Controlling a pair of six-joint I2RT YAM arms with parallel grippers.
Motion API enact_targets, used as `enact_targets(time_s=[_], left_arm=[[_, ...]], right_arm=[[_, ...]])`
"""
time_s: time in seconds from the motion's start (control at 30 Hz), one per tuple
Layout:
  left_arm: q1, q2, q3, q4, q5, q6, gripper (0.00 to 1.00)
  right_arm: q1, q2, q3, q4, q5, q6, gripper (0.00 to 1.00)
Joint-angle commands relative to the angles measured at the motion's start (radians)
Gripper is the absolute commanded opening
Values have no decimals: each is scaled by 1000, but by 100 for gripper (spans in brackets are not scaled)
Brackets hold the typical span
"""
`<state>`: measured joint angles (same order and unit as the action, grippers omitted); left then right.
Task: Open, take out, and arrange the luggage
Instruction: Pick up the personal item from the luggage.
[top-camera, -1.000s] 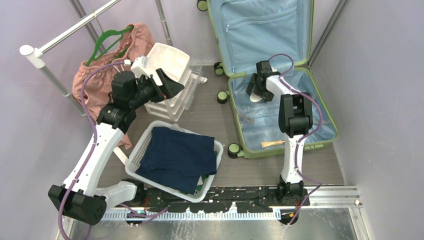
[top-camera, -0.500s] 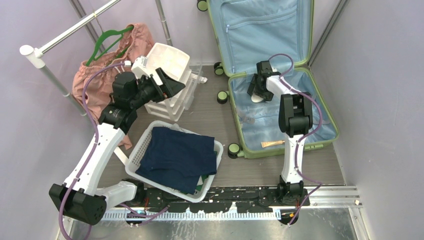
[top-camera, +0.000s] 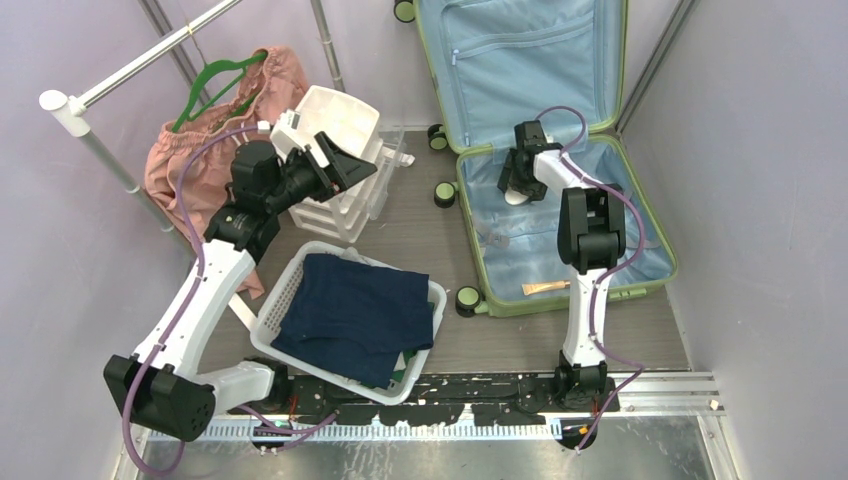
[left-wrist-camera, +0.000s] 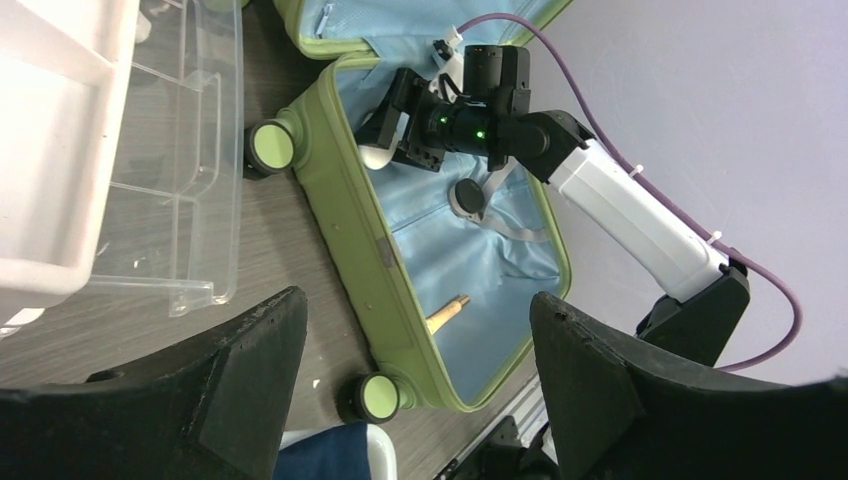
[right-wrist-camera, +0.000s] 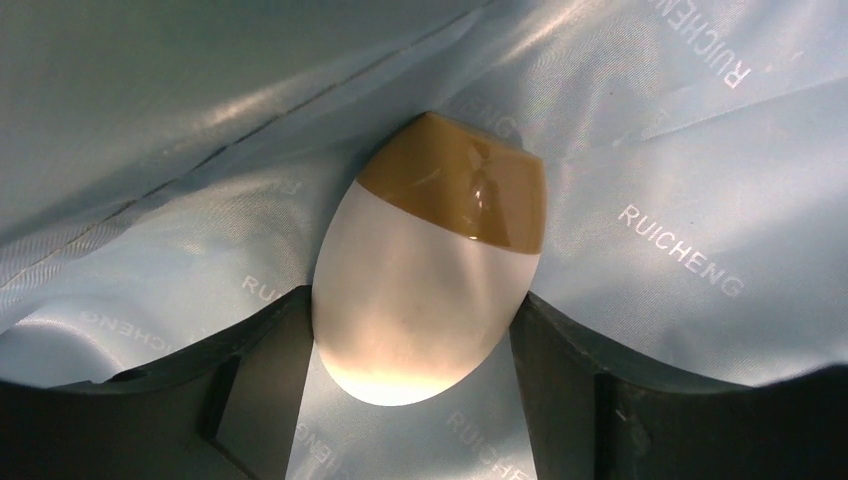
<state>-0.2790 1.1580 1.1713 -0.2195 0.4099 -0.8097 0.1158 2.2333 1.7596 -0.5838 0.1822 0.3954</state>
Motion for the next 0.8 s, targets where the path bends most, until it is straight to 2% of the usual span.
enact_targets(time_s=[0.0, 0.17, 0.5, 0.67, 0.77], left_arm=[[0, 12, -10, 111, 56, -56, 81], [-25, 42, -16, 153, 65, -76, 80], [-53, 76, -15, 203, 73, -102, 78], [-105, 106, -33, 275, 65, -146, 78], [-149, 149, -39, 333, 54, -180, 78]], right_arm=[[-16, -58, -28, 119, -37, -21, 59], [-23, -130, -57, 141, -89, -23, 52], [-29, -234, -134, 150, -147, -33, 48], [-36, -340, -219, 174, -269, -58, 45], [-40, -417, -276, 183, -328, -81, 39]])
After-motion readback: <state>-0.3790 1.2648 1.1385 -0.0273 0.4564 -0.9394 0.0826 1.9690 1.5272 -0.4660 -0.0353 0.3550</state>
